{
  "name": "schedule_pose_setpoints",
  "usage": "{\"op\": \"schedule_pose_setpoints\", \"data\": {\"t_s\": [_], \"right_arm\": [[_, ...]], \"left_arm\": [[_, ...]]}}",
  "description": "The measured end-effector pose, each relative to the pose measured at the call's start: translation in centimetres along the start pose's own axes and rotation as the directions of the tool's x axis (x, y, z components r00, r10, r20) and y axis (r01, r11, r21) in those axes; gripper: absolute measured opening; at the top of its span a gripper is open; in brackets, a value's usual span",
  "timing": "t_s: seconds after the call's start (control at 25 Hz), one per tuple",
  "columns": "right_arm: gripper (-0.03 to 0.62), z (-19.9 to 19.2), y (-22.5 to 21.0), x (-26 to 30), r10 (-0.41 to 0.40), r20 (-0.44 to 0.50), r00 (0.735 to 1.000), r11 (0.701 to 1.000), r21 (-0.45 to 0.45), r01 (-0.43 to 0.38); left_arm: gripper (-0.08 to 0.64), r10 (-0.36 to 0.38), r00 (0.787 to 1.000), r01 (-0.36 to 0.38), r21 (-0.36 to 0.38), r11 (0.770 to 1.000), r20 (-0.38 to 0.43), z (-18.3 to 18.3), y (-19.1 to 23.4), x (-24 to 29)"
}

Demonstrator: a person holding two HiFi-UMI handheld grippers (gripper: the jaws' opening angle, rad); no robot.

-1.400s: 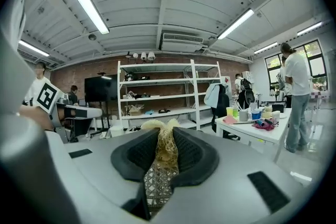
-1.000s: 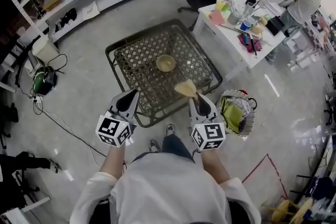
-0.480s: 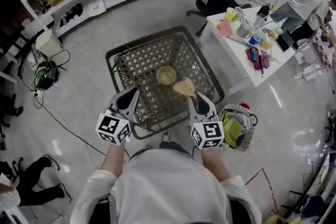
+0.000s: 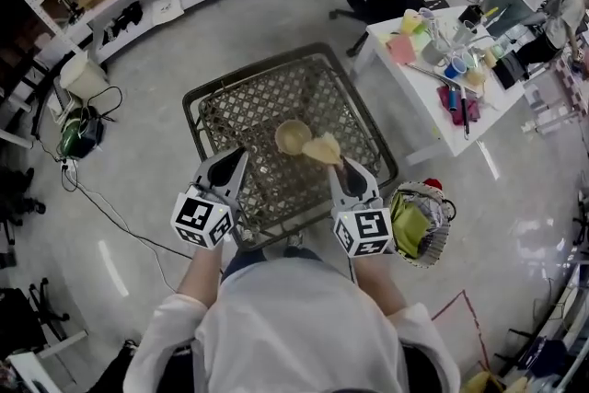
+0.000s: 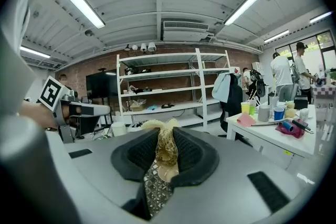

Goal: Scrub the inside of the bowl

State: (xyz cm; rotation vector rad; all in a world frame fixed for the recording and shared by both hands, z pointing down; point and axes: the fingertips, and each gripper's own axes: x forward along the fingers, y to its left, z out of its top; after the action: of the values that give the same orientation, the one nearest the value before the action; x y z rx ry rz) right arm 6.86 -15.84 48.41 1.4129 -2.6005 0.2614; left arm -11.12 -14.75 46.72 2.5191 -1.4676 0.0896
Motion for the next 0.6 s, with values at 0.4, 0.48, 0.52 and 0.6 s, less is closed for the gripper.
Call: {"op": "schedule_pose_setpoints", "data": {"t_s": [0.4, 0.48, 0.52, 0.6], "right_arm": [[0.091, -0.2, 0.3, 1.7, -0.115, 0.001, 0.993, 0.993, 0.040, 0.115], [0.091, -0.2, 0.4, 1.8, -0.136, -0.003, 0.991, 0.990, 0.043, 0.136], [0.091, -0.2, 0.4, 1.8, -0.145, -0.006, 0.989, 0.988, 0.044, 0.146], [0.091, -0.1, 0.3, 2.2, -0.159, -0.008, 0.987, 0.986, 0.047, 0.159]], "left_arm": [[0.034, -0.141, 0.989, 0.142, 0.042, 0.989, -0.034, 0.7, 1.5, 3.3], [0.034, -0.163, 0.986, 0.165, 0.040, 0.985, -0.044, 0.6, 1.7, 3.9], [0.034, -0.174, 0.984, 0.175, 0.037, 0.984, -0.050, 0.5, 1.8, 4.3], [0.034, -0.187, 0.980, 0.189, 0.031, 0.981, -0.064, 0.3, 2.1, 5.1]]}}
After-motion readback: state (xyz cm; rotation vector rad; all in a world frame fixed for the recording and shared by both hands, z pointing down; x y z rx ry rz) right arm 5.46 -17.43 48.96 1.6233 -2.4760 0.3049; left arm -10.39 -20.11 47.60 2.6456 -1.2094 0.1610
